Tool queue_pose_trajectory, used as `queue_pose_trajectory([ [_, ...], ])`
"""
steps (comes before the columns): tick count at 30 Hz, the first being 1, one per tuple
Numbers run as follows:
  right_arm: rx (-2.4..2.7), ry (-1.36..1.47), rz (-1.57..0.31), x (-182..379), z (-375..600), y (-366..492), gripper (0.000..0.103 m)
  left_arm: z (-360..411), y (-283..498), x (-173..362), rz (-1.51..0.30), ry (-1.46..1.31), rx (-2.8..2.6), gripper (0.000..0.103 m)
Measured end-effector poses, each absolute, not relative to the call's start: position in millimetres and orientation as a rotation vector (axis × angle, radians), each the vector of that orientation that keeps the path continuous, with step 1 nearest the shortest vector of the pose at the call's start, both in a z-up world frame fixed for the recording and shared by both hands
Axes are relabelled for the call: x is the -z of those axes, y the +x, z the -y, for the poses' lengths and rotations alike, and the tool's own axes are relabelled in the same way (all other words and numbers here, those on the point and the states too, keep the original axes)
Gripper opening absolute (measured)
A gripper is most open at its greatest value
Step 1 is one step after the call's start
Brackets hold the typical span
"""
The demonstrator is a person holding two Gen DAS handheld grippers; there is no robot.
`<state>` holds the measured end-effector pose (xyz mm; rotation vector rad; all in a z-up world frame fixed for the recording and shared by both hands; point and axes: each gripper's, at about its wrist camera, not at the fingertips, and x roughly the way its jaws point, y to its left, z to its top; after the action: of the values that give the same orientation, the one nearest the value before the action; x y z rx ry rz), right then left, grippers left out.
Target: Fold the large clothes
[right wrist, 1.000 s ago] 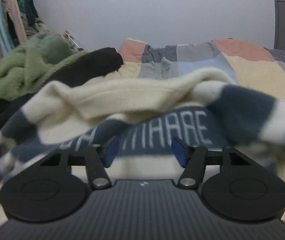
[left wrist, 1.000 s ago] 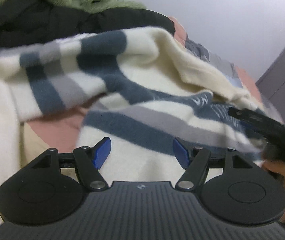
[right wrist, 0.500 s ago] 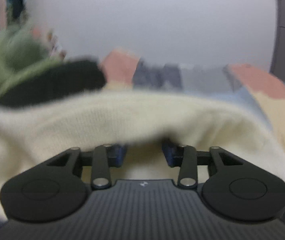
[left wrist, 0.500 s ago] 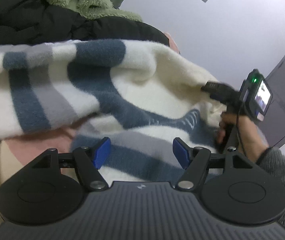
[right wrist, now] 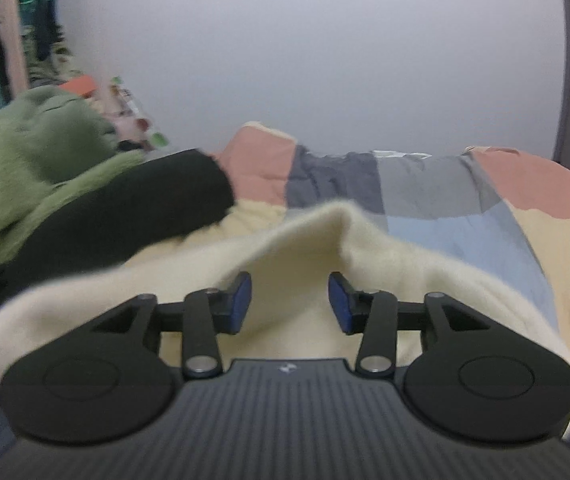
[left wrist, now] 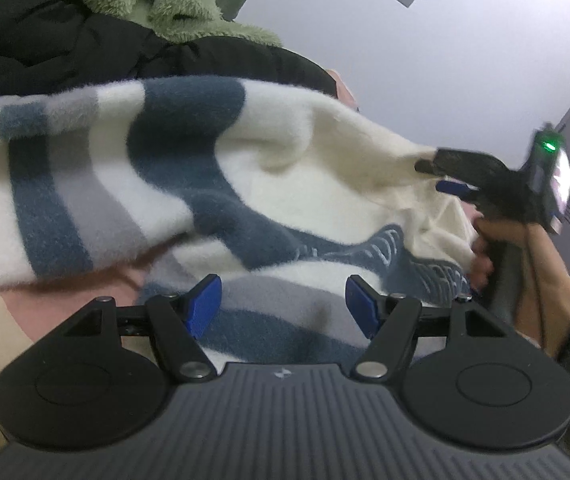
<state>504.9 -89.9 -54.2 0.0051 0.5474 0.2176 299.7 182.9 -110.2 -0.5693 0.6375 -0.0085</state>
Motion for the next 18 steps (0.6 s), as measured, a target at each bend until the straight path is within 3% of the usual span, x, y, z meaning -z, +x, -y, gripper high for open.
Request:
queue_pose_trajectory([
  [14,-0.190,0.014,-0.732,56.8,198.1,306.9,0.046,-160.0,261.2,98.9,-0.636,-0.506,-0.032,0.073],
  [16,-0.173,0.026,-0.748,58.9,213.8,285.9,0.053,-154.5,252.2,95.4,-0.644,-0.473,-0.034,0.073],
  [18,-0.157,0.042,-0.759,61.1,224.9,265.9,0.073,-147.8,243.7,92.4,-0.657,-0.440,-0.040,0.073],
])
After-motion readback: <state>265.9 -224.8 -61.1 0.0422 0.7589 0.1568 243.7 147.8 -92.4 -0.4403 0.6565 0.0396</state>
